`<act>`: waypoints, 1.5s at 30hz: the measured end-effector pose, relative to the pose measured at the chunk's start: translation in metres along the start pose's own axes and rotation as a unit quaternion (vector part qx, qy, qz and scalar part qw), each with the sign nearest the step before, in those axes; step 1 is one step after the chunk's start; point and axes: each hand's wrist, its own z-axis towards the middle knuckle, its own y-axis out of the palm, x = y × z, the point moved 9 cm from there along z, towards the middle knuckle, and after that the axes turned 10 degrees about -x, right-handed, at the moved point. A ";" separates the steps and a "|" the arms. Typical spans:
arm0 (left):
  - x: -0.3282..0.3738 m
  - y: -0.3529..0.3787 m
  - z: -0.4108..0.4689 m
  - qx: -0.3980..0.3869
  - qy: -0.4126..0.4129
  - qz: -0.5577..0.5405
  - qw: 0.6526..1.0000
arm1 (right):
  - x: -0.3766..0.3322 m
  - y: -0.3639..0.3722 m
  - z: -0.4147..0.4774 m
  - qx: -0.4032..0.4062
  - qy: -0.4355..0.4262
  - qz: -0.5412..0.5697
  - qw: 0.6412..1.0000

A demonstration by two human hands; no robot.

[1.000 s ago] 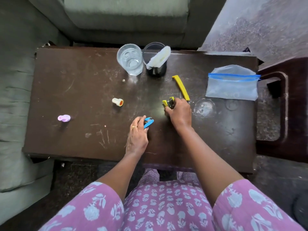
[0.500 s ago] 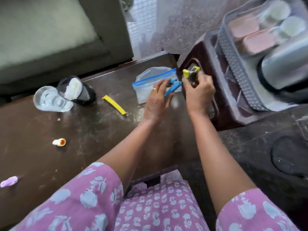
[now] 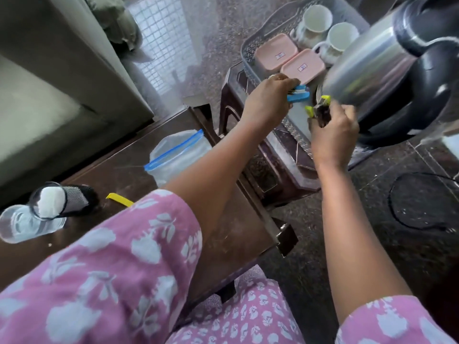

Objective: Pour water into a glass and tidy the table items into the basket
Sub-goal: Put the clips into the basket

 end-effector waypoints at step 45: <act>-0.130 -0.006 -0.152 0.245 -0.171 -0.160 0.941 | -0.111 0.129 -0.097 -0.100 -0.153 -0.009 0.983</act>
